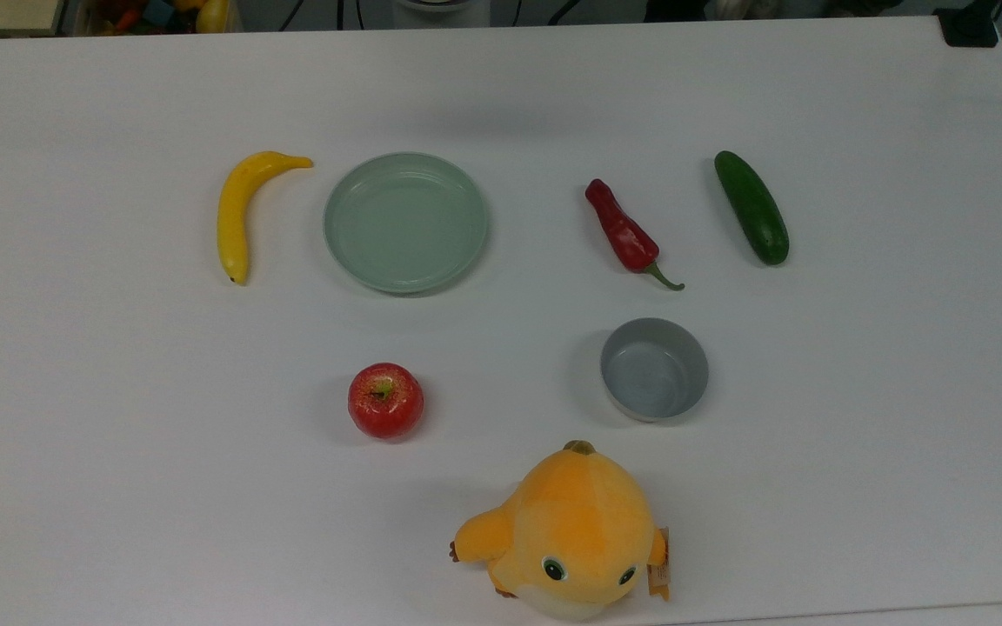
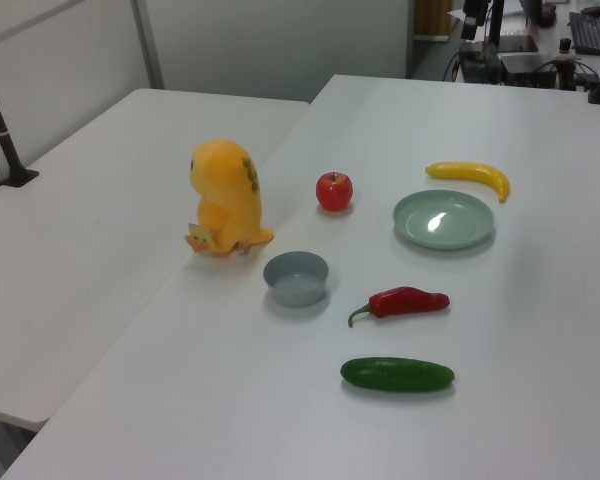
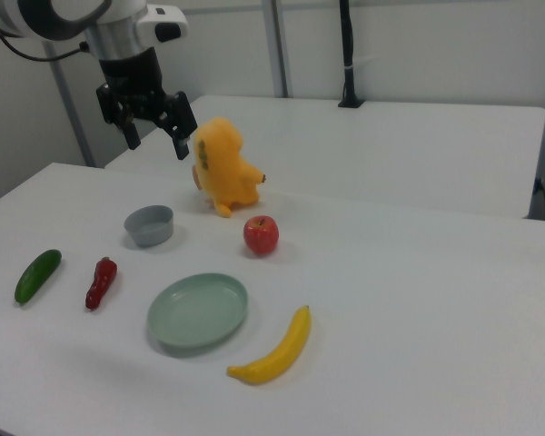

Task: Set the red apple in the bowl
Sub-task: 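Move the open gripper over the red apple and lower it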

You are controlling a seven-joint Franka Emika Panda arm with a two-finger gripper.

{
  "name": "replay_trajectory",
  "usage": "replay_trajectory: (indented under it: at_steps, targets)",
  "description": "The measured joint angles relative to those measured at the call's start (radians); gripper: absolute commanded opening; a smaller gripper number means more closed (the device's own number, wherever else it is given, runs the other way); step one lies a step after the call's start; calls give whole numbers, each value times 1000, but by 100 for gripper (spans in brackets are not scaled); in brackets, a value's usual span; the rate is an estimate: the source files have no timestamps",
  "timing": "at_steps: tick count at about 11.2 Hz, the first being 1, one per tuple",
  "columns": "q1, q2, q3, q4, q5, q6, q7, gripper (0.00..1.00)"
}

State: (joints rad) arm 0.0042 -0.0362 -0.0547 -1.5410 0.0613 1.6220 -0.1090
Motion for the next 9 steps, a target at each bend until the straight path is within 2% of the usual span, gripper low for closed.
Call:
replay_trajectory:
  at_steps: [3, 7, 9]
  targets:
    - [0, 33, 2, -14, 1, 32, 0, 100]
    - [-39, 137, 8, -12, 37, 261, 0, 100]
    - [-53, 190, 40, -8, 39, 340, 2, 100]
